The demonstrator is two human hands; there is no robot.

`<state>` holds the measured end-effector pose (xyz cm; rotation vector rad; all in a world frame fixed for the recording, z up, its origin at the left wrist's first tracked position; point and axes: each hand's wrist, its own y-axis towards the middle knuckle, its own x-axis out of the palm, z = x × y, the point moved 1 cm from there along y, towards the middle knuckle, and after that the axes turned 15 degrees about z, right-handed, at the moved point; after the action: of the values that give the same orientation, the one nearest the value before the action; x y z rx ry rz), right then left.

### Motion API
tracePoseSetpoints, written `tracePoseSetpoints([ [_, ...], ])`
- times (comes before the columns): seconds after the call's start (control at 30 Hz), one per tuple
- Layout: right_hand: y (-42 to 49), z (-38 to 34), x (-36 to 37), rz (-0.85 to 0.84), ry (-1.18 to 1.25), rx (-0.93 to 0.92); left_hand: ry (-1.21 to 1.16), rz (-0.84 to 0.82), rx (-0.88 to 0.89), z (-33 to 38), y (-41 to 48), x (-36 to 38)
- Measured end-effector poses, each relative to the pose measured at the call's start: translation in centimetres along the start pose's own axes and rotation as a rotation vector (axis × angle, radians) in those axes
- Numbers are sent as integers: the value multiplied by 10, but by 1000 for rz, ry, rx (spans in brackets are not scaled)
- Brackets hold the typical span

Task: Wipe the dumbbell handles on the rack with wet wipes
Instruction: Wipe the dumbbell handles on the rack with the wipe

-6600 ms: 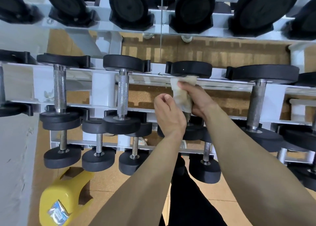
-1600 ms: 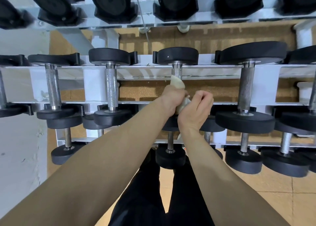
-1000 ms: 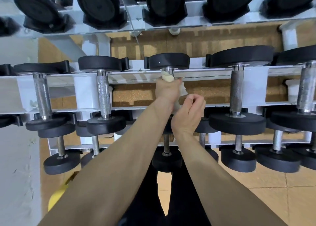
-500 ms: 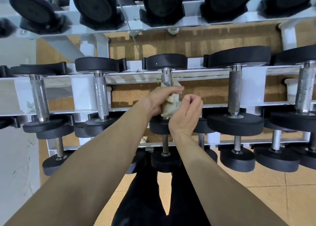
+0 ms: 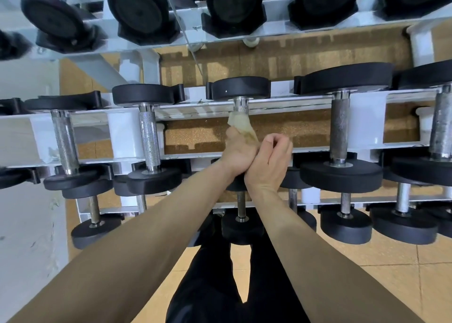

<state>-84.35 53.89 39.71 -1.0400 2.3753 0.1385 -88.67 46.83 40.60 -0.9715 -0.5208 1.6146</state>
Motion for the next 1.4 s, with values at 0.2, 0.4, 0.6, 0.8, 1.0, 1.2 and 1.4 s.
tracePoseSetpoints([
  [0.2,0,0,-1,-8,15,9,-12,-75,17,-6,20,-4],
  [0.4,-1,1,1,-4,13,0,-248,-282,-266,16,44,-11],
  [0.6,-1,1,1,-10,12,20,-351,-88,-283,42,40,-5],
  [0.8,-1,0,1,-18,9,6,-320,130,-79,29,38,1],
  [1.0,0,0,-2,-19,2,2,-153,-226,64,-4,27,-29],
  [1.2,0,-4,-3,-9,6,31,90,-89,206,-18,21,-29],
  [1.4,-1,-2,-4,-14,-5,21,-113,235,184,20,37,1],
])
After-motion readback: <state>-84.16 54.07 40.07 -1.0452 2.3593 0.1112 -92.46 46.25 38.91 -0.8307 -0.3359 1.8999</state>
